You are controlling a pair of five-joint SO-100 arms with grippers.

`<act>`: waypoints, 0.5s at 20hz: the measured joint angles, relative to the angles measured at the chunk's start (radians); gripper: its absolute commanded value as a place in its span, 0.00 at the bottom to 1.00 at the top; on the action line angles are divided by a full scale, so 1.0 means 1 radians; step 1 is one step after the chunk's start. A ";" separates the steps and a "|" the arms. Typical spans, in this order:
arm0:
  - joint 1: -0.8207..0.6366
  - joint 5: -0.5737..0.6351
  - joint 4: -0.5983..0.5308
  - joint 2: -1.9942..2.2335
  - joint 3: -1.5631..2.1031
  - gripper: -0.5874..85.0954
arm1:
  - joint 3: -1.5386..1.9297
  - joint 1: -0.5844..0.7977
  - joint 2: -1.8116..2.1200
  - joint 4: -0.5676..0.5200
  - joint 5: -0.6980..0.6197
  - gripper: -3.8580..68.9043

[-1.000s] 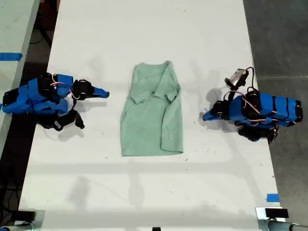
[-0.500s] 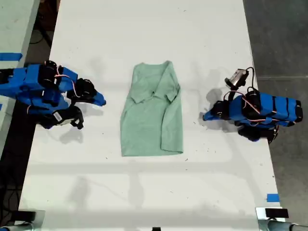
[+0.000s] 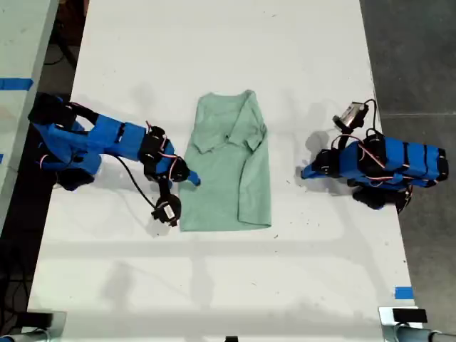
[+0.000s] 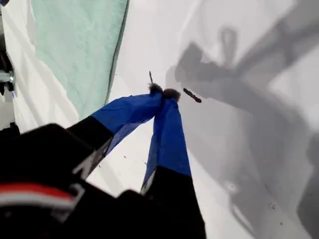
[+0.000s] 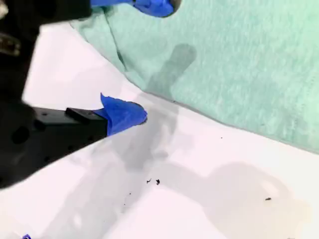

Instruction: Fold t shirt

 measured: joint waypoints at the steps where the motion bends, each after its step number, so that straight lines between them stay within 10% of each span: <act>1: 0.000 -0.028 -0.018 -0.017 0.003 0.34 | 0.000 0.000 0.000 0.000 0.000 0.05; 8: -0.002 -0.118 -0.140 -0.118 0.051 0.30 | 0.000 -0.006 0.000 0.000 0.000 0.05; 10: -0.002 -0.127 -0.169 -0.118 0.077 0.13 | 0.000 -0.006 0.000 0.000 0.000 0.05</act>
